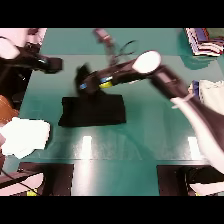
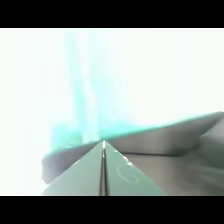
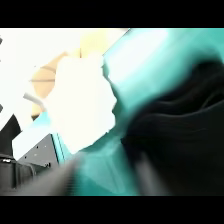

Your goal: Fold the shirts.

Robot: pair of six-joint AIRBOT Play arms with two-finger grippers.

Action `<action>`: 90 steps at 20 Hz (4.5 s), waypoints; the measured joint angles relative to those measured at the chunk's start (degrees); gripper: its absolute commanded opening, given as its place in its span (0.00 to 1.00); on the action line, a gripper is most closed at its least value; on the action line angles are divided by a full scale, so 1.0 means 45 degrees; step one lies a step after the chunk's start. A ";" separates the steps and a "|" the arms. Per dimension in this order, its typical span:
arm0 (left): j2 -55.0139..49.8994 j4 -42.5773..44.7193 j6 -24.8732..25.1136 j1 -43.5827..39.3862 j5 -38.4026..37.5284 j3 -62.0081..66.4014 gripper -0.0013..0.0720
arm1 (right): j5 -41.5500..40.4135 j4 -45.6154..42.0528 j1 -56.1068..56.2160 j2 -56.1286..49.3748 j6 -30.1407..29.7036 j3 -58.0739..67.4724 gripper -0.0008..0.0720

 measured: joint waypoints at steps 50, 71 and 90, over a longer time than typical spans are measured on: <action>0.1477 -0.0675 0.0306 -0.2210 -0.0063 -0.0005 0.05 | 0.0461 0.0005 -1.5484 0.3016 0.1001 -0.4634 0.03; 0.1477 -0.1263 0.0335 -0.2395 0.0155 -0.0005 0.05 | 0.4877 -0.2123 -2.0565 0.5008 0.1836 -0.1608 0.03; 0.1481 -0.1239 0.0432 -0.2395 0.0228 -0.0010 0.05 | 0.5236 -0.4799 -1.8962 0.9452 0.2123 -0.8072 0.77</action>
